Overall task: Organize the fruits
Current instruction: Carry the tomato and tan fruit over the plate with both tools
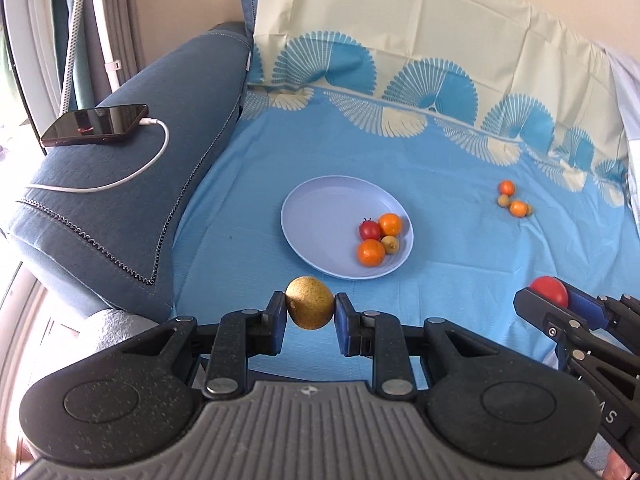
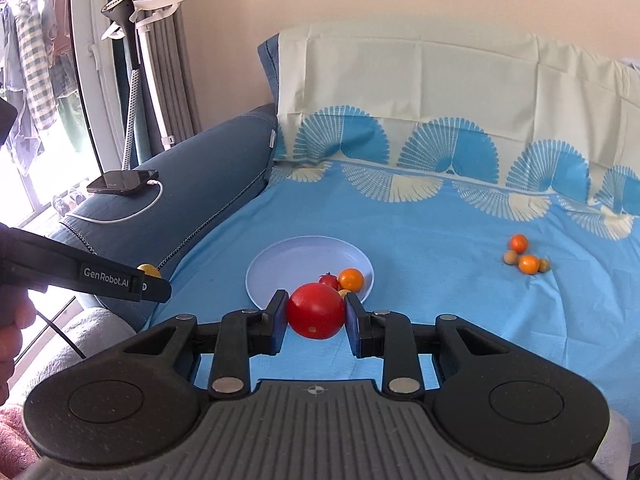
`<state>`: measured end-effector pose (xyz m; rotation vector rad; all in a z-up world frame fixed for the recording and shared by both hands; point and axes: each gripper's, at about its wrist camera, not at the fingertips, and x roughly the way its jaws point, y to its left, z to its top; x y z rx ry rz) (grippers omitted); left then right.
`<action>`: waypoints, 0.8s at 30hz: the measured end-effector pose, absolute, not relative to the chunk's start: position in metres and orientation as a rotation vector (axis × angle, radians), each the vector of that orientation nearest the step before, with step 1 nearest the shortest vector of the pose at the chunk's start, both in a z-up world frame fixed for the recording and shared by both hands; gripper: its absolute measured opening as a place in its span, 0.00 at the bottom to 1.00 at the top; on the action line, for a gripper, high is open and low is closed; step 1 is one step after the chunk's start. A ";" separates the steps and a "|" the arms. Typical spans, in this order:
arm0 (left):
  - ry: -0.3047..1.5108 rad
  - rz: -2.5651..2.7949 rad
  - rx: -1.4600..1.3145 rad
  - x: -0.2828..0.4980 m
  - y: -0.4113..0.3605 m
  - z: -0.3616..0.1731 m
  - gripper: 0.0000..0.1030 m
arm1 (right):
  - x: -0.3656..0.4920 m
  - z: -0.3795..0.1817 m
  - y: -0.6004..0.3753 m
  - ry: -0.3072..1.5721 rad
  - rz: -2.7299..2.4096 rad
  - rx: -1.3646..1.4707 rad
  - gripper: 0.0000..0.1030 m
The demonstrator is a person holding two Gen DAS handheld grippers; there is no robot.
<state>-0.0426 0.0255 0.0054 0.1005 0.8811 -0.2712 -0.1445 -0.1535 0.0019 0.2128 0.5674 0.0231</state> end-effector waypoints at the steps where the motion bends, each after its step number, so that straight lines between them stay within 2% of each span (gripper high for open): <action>1: 0.880 -0.273 0.095 -0.042 0.026 0.006 0.27 | -0.145 0.002 -0.154 0.568 0.022 0.212 0.30; 24: 0.880 -0.261 0.071 -0.039 0.032 0.004 0.27 | -0.144 0.005 -0.147 0.583 0.016 0.190 0.30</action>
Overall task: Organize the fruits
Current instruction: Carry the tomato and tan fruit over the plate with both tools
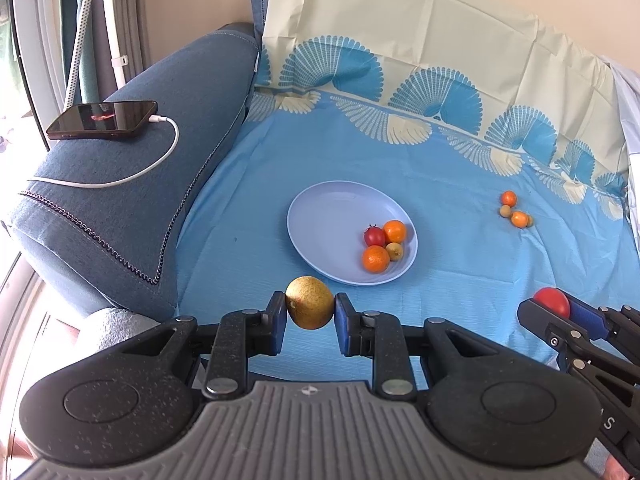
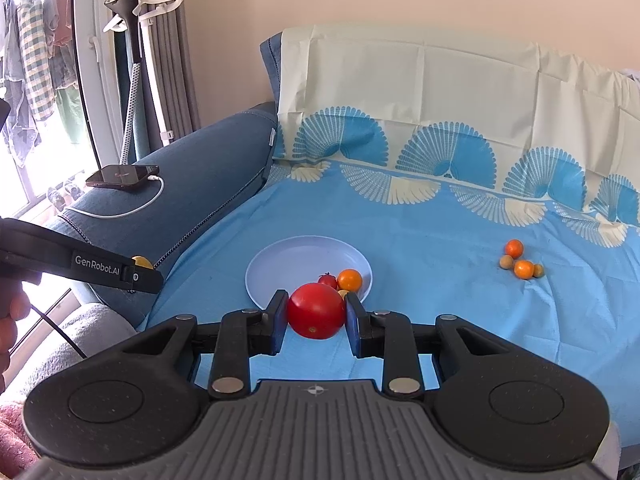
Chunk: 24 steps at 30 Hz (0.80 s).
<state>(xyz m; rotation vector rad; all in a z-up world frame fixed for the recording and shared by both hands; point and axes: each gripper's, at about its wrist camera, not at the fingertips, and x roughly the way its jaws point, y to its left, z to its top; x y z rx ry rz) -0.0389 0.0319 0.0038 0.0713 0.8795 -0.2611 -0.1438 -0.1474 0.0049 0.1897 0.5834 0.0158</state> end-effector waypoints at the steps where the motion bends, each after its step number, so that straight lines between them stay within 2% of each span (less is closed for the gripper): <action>1: 0.881 -0.259 0.072 -0.038 0.031 0.003 0.27 | -0.143 0.004 -0.147 0.587 0.016 0.191 0.30; 11: 0.899 -0.235 0.073 -0.020 0.024 -0.004 0.27 | -0.127 -0.002 -0.151 0.613 0.005 0.203 0.30; 24: 0.932 -0.209 0.105 0.051 -0.005 -0.027 0.27 | -0.064 -0.030 -0.158 0.663 0.015 0.220 0.30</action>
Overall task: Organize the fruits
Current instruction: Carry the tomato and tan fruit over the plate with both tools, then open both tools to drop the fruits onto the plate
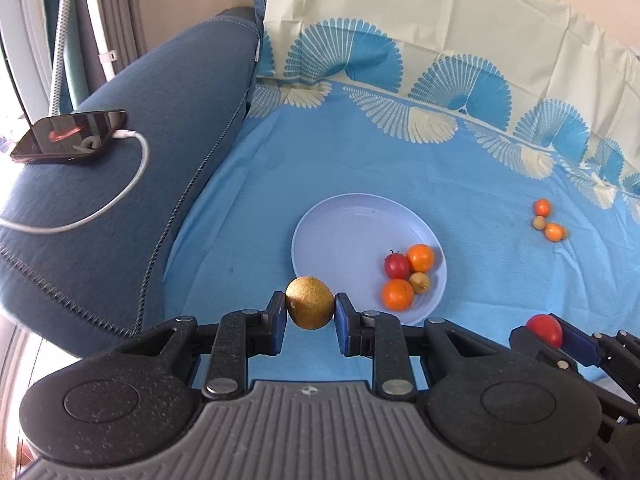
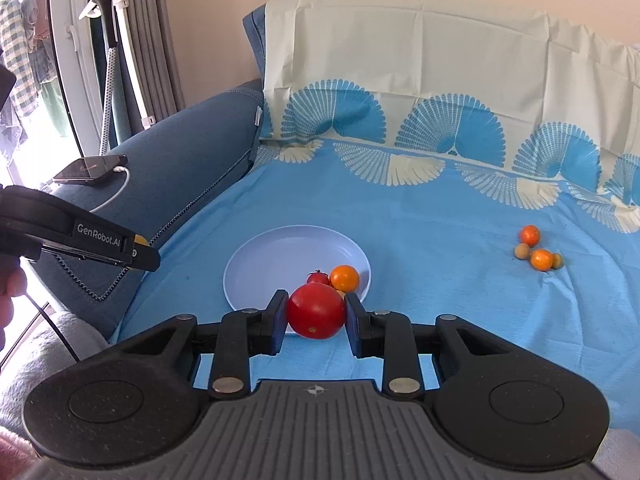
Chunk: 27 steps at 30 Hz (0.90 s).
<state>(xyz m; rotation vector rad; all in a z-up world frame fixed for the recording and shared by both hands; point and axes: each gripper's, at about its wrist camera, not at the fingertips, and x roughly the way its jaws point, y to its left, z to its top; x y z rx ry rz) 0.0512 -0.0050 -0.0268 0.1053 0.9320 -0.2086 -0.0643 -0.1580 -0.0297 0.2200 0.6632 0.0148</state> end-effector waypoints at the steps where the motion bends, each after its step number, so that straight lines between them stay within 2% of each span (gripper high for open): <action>1: 0.942 -0.205 0.110 0.058 -0.008 -0.031 0.27 | -0.057 -0.034 -0.159 0.671 0.018 0.220 0.30; 17: 1.051 -0.192 0.176 0.162 -0.053 -0.109 0.27 | 0.054 -0.101 -0.162 0.779 0.083 0.185 0.30; 27: 1.094 -0.177 0.224 0.192 -0.060 -0.142 0.27 | 0.092 -0.128 -0.153 0.817 0.131 0.137 0.30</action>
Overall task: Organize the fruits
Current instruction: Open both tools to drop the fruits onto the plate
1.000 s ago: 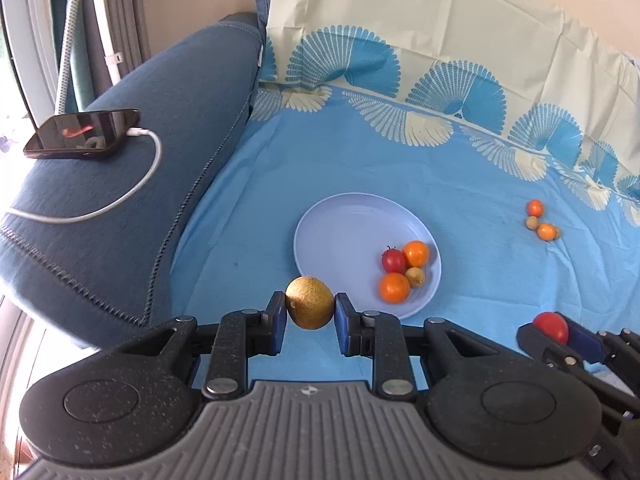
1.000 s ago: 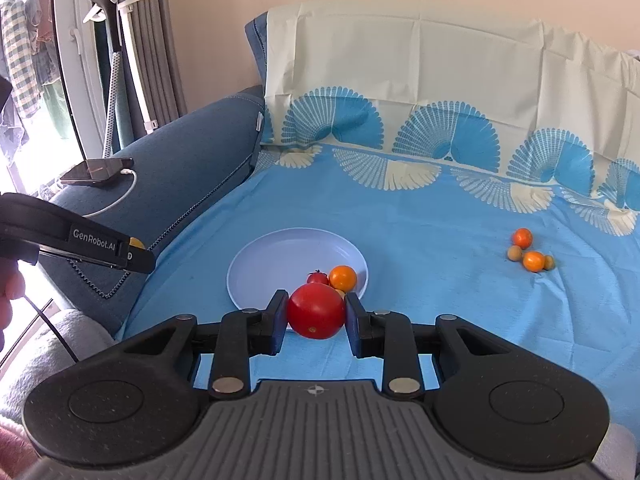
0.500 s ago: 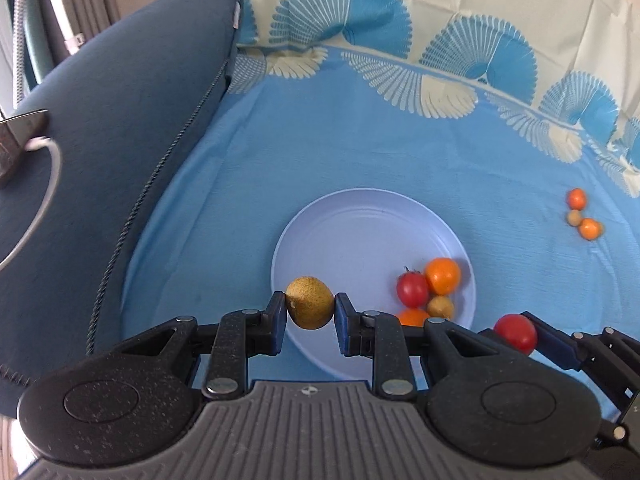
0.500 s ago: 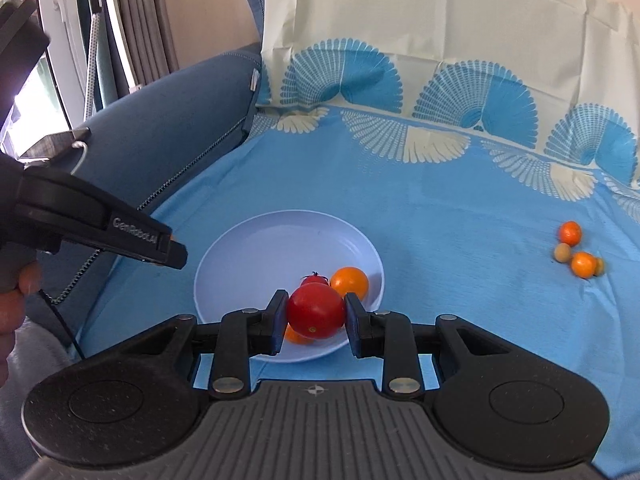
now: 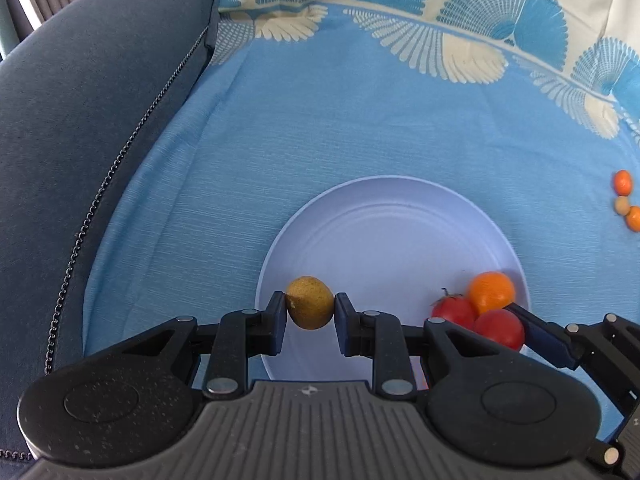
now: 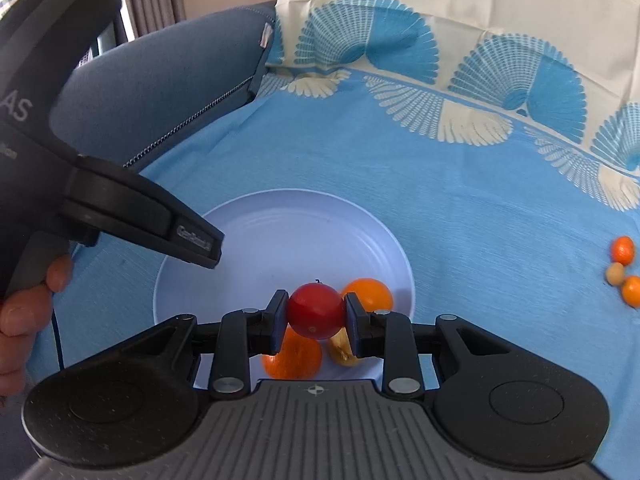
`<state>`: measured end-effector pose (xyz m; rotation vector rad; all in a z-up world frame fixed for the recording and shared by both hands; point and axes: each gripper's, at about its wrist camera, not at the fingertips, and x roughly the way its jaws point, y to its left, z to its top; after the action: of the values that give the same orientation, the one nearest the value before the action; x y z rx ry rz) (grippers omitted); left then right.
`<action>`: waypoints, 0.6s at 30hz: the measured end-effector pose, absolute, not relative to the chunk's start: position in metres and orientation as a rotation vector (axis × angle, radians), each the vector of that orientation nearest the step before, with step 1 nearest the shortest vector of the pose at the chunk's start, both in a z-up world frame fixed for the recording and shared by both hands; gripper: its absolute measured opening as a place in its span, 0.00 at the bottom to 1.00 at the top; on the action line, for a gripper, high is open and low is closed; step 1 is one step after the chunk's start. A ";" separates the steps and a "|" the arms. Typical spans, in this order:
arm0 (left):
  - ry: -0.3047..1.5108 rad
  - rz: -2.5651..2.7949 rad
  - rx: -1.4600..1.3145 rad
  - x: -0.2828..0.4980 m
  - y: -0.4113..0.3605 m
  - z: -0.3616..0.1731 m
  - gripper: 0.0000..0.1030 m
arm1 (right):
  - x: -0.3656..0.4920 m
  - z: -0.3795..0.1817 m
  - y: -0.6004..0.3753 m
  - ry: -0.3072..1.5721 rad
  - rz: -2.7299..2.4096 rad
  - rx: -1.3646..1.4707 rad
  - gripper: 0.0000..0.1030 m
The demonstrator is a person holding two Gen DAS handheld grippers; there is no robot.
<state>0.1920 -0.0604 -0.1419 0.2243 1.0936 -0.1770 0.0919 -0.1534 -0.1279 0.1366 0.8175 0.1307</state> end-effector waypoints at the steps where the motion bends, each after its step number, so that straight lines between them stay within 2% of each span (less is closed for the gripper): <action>1: 1.095 -0.176 0.227 0.193 -0.061 -0.143 0.27 | 0.094 -0.129 -0.153 0.818 0.135 0.131 0.30; 4: 1.098 -0.174 0.240 0.196 -0.062 -0.147 0.27 | 0.099 -0.131 -0.150 0.818 0.148 0.105 0.30; 6: 1.101 -0.195 0.248 0.197 -0.062 -0.147 0.34 | 0.101 -0.132 -0.148 0.818 0.161 0.090 0.31; 7: 1.101 -0.202 0.251 0.197 -0.062 -0.145 0.54 | 0.102 -0.132 -0.147 0.819 0.167 0.086 0.31; 8: 1.094 -0.226 0.233 0.195 -0.060 -0.141 0.73 | 0.102 -0.131 -0.147 0.816 0.171 0.086 0.36; 9: 1.082 -0.221 0.224 0.192 -0.059 -0.136 0.84 | 0.101 -0.129 -0.147 0.811 0.172 0.084 0.41; 10: 1.054 -0.205 0.221 0.187 -0.057 -0.129 0.98 | 0.098 -0.126 -0.147 0.801 0.167 0.079 0.54; 11: 1.023 -0.198 0.222 0.182 -0.055 -0.122 0.99 | 0.094 -0.122 -0.147 0.792 0.161 0.070 0.65; 14: 1.005 -0.205 0.227 0.162 -0.047 -0.102 0.99 | 0.074 -0.105 -0.143 0.759 0.146 0.050 0.80; 18: 0.997 -0.190 0.222 0.120 -0.032 -0.079 1.00 | 0.037 -0.080 -0.147 0.759 0.118 0.105 0.87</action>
<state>0.1202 -0.0322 -0.0794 0.2223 0.9971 -0.1901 0.0368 -0.1475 -0.0802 0.1048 0.7588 0.1183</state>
